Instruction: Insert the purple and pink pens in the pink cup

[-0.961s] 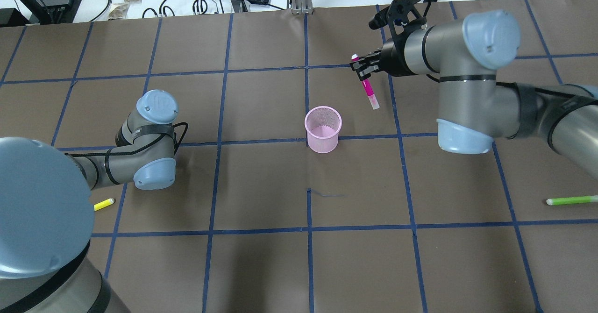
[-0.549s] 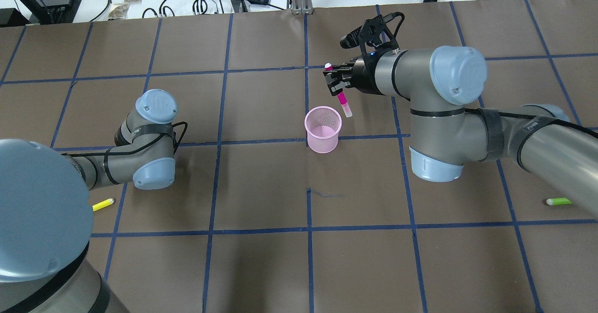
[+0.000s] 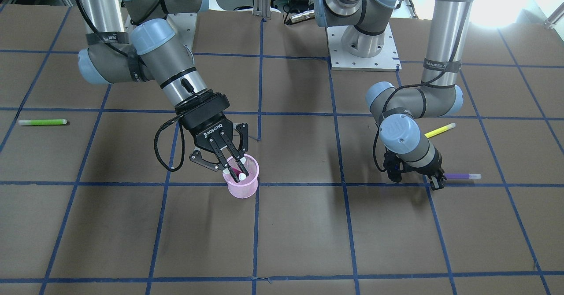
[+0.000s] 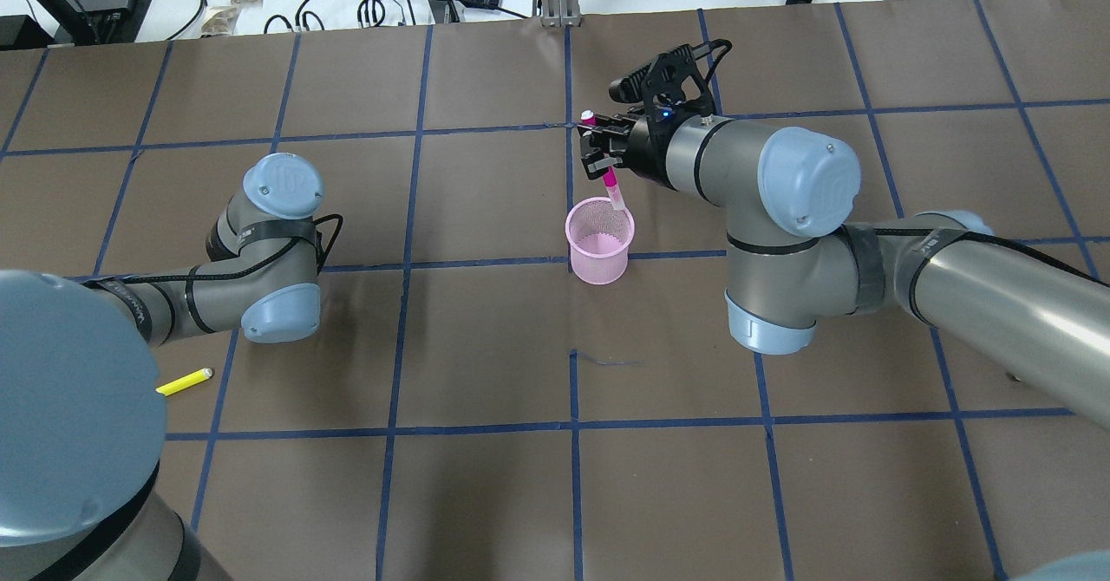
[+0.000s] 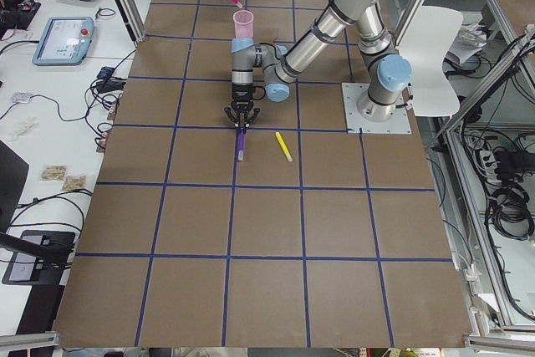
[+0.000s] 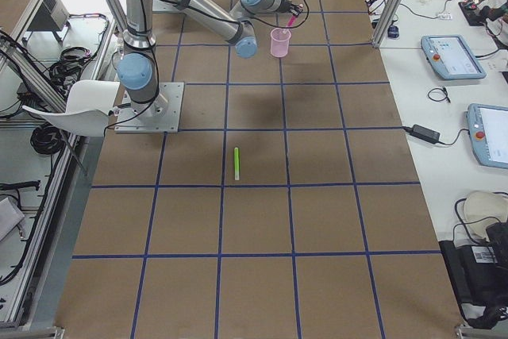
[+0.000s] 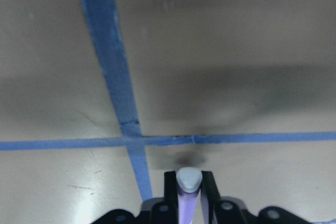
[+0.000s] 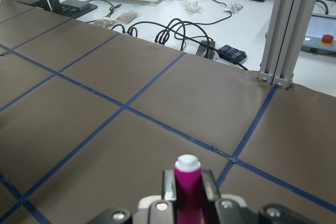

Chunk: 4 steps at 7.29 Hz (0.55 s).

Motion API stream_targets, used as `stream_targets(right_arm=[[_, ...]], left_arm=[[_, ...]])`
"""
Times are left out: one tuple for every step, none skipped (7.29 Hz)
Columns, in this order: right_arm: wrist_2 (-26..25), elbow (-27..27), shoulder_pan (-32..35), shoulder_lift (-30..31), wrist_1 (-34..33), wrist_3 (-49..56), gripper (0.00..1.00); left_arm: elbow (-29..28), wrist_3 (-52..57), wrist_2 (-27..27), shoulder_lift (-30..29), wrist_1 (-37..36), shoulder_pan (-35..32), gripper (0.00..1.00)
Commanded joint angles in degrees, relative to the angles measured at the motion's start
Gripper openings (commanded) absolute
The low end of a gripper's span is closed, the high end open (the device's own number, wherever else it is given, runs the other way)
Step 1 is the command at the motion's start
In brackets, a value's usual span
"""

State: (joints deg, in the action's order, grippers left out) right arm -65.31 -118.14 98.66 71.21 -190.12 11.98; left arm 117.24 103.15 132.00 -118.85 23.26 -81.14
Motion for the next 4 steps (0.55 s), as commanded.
stream_targets(right_arm=[[-2.0,-0.3,1.7,-2.9,-4.3,-1.6,0.0],[-2.1,-1.4,2.1,-3.4,-4.4,-1.0,0.0],[-2.1,-2.7,2.1,-3.4,-4.5,-0.8,0.0],[-2.1,-3.7,2.1,-3.4,-4.6,-0.8,0.0]], left_arm=[[-3.3,2.0,-4.6,3.9,1.8,0.0,0.0],[-4.6,2.4,-6.1,6.1,2.7,0.1,0.0],[-5.7,2.0,-12.9,8.2,2.9,0.1,0.0],[-6.5,1.4,-18.8,10.4,3.4,0.1,0.0]])
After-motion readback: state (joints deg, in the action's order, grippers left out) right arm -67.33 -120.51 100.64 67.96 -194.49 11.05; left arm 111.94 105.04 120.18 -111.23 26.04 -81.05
